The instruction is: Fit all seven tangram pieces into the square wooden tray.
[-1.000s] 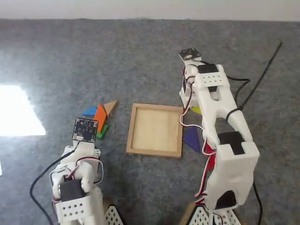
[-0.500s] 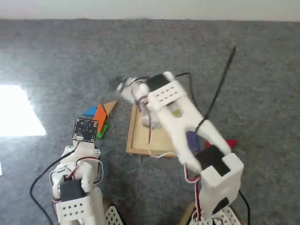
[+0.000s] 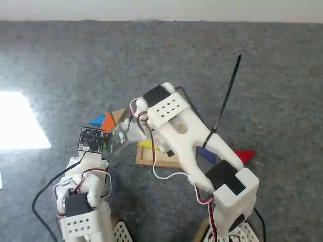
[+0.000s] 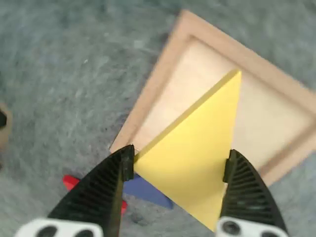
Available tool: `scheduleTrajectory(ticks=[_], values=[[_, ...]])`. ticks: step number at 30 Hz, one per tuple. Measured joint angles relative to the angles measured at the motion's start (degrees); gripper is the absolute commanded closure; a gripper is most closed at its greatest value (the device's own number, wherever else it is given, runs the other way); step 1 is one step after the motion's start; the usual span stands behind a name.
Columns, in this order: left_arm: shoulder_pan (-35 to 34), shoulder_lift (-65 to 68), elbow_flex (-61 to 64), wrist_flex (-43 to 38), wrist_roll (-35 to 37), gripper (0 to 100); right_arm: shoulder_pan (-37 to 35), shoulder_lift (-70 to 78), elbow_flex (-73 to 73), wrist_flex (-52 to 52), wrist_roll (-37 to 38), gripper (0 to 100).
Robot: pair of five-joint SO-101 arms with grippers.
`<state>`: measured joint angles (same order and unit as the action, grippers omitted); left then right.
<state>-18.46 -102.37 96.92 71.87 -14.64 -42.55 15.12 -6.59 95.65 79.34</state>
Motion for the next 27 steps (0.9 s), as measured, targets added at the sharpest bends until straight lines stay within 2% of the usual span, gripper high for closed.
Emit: scheduleTrajectory(ticks=[8,13,24,27], values=[[0.00,0.00,0.00,0.00,0.00,94,-1.05,1.67,0.00,0.44,24.18,81.2],[0.00,0.00,0.00,0.00,0.00,94,1.41,7.21,-0.18,-1.14,37.45,81.2],[0.00,0.00,0.00,0.00,0.00,94,2.11,20.66,-13.80,-3.78,40.09,80.7],[0.00,0.00,0.00,0.00,0.00,94,2.20,22.86,-16.70,-3.25,40.09,76.2]])
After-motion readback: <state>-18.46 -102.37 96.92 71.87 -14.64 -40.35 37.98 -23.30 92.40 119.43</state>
